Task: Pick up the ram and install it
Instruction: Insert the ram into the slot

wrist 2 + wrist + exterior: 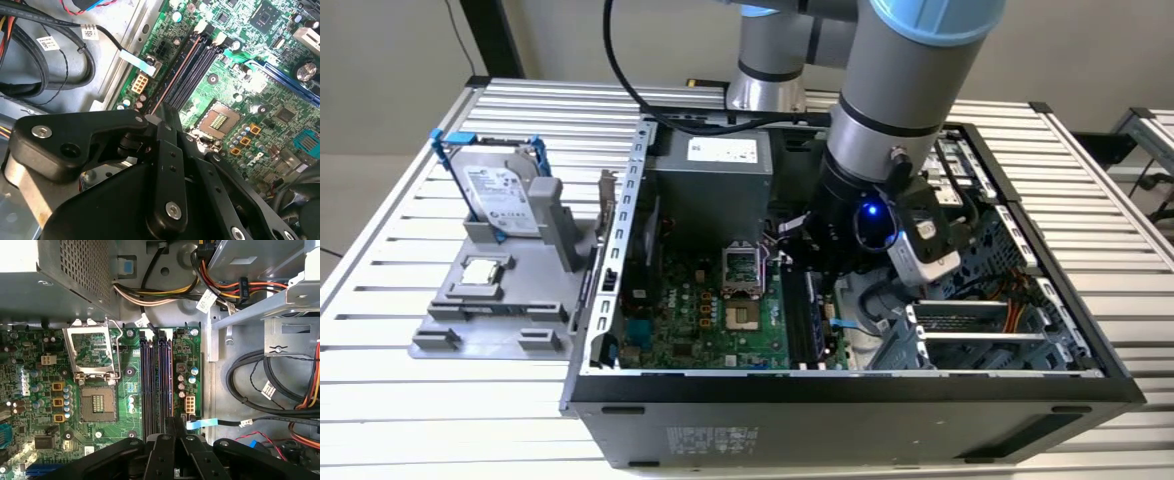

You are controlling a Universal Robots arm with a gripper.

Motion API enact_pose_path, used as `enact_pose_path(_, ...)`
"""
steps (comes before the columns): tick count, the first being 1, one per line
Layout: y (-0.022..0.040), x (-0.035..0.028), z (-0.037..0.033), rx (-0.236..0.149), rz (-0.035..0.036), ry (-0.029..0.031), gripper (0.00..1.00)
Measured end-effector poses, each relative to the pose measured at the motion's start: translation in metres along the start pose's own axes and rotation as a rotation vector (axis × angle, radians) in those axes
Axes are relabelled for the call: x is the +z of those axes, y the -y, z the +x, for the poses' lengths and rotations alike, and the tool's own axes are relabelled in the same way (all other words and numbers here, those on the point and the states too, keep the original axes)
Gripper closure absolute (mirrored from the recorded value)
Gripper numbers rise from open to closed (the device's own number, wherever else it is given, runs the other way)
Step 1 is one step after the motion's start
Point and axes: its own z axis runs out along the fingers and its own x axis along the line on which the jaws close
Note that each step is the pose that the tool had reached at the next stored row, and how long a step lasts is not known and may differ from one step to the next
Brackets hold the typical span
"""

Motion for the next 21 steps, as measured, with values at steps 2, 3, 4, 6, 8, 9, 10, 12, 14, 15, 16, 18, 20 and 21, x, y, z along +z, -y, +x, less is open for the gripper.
enact_pose_path(2, 0.0, -0.0001, 0.0, 0.0, 0.0, 0.0, 1.0)
enact_pose_path(3, 0.0, -0.0007, 0.0, 0.0, 0.0, 0.0, 1.0)
enact_pose_path(4, 0.0, -0.0013, 0.0, 0.0, 0.0, 0.0, 1.0)
enact_pose_path(6, 0.0, -0.0014, 0.0, 0.0, 0.0, 0.0, 1.0)
enact_pose_path(8, 0.0, -0.0015, 0.0, 0.0, 0.0, 0.0, 1.0)
enact_pose_path(9, 0.0, -0.0015, 0.0, 0.0, 0.0, 0.0, 1.0)
enact_pose_path(10, 0.0, -0.0015, 0.0, 0.0, -0.0001, 0.0, 1.0)
enact_pose_path(12, 0.0, -0.0016, 0.0, 0.0, 0.0, 0.0, 1.0)
enact_pose_path(14, 0.0, -0.0016, 0.0, -0.001, -0.0001, 0.0, 1.0)
enact_pose_path(15, 0.0, -0.0016, 0.0, -0.004, 0.0, 0.0, 1.0)
enact_pose_path(16, 0.0, -0.0016, 0.0, -0.007, 0.0, 0.0001, 1.0)
enact_pose_path(18, 0.0, -0.0016, 0.0, -0.016, 0.0, 0.0002, 1.0)
enact_pose_path(20, 0.0, -0.0016, 0.0, -0.025, 0.0001, 0.0003, 1.0)
enact_pose_path(21, 0.0, -0.0016, -0.0001, -0.03, 0.0002, 0.0004, 1.0)
